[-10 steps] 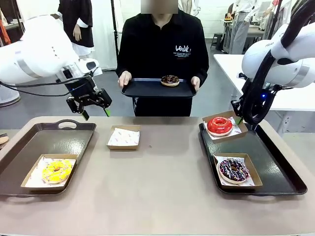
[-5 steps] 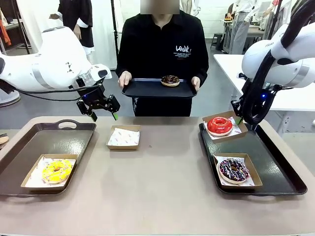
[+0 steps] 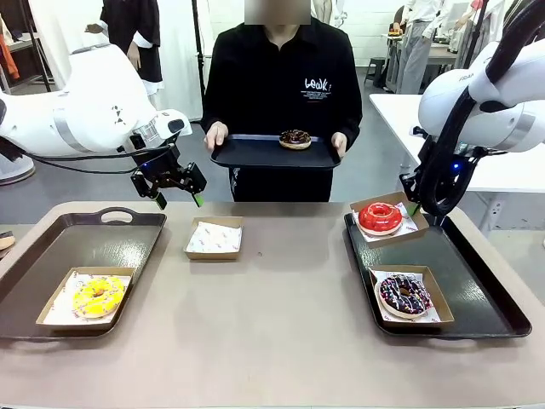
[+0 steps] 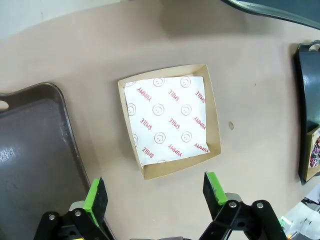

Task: Individually package the donuts and arrange them on the tray.
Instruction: Place the picked Paper togo box on the Handle tray while simultaneously picking up another Paper togo box from the table with the other hand.

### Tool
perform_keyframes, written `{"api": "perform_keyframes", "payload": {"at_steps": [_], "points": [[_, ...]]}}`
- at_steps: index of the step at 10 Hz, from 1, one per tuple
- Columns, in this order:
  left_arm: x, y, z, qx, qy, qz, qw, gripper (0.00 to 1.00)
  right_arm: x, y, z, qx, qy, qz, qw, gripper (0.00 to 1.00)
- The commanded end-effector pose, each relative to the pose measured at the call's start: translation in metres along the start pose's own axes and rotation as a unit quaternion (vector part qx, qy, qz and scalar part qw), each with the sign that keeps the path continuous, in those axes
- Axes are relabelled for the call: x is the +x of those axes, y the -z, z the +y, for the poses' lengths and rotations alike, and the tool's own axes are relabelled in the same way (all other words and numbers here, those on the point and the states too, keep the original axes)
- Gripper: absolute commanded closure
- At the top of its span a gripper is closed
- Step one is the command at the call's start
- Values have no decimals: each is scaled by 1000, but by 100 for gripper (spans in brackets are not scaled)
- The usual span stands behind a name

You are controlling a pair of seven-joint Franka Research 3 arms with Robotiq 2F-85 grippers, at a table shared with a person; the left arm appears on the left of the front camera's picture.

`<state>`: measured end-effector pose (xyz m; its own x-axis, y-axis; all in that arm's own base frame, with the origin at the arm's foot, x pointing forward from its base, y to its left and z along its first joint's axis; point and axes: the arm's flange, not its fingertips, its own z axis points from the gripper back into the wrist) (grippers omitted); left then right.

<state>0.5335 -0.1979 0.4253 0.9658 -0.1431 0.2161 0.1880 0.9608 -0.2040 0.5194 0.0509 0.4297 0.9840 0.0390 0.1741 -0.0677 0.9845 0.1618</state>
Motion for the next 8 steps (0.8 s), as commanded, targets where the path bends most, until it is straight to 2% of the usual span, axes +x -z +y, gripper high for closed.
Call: {"api": "perform_keyframes", "payload": {"at_steps": [1, 2, 5, 8], "points": [[0, 0, 0, 0, 0, 0, 1000, 0, 0, 0, 0, 0, 0, 0, 1000, 99], [1, 1, -12, 7, 22, 3, 1000, 0, 0, 9, -5, 4, 14, 2, 1000, 99], [14, 13, -28, 27, 25, 30, 999, 0, 2, 27, -30, 20, 76, -11, 997, 99], [20, 26, -35, 47, 17, 44, 998, 0, 13, 46, -33, 9, 74, -2, 997, 99]]}}
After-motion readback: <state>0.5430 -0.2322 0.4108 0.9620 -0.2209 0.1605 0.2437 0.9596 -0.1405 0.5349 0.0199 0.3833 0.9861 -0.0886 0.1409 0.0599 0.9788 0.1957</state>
